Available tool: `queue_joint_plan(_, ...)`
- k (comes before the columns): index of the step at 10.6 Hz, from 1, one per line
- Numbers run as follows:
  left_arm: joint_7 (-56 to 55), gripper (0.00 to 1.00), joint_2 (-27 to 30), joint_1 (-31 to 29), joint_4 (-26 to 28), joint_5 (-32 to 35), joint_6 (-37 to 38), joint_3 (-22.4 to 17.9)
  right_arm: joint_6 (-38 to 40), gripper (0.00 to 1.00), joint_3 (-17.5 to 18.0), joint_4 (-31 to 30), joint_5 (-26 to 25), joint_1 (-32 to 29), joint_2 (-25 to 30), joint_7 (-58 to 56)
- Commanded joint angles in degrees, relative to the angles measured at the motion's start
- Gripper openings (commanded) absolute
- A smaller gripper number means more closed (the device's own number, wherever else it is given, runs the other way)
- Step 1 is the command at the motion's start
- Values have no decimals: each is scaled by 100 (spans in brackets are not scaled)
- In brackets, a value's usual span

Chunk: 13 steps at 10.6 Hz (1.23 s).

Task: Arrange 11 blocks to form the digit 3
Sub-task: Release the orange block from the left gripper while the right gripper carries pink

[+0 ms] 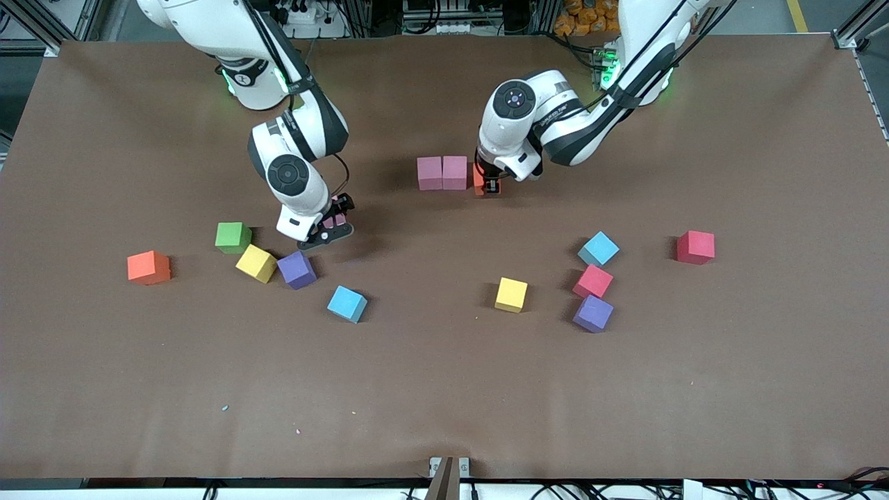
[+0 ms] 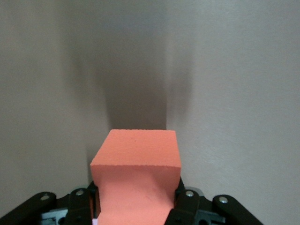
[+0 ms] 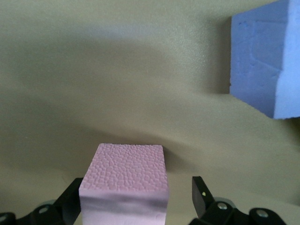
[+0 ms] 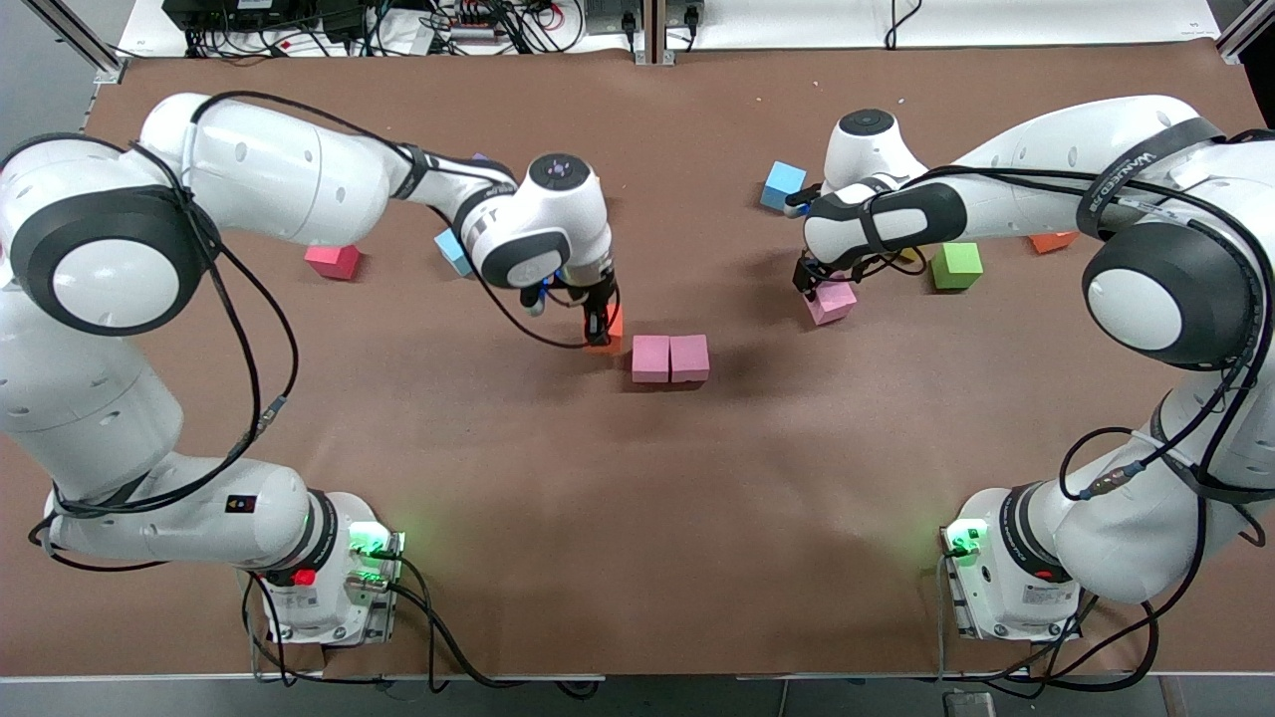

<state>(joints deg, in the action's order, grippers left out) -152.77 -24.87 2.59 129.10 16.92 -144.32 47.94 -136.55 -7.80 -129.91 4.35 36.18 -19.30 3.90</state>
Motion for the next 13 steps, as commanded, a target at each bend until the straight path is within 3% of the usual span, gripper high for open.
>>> queue_joint_plan(1, -86, 0, 211, -75, 379, 188, -376, 66, -21, 39, 59, -8, 171, -58, -39, -56)
queue_joint_plan(2, -86, 0, 193, -75, 492, 276, -552, 66, 22, 12, 68, 27, 189, -32, -39, -22)
queue_joint_plan(3, -86, 0, 132, -75, 546, 303, -762, 66, 136, 1, 68, 88, 320, 3, -22, -4)
queue_joint_plan(7, -218, 0, -62, -40, 599, 303, -1238, 31, 1445, 1, 68, 1115, 944, 73, -39, 49)
queue_joint_plan(13, -761, 0, -343, 57, 617, 1048, -1344, -83, 1420, 1, 68, 2187, 1130, 564, -741, 1547)
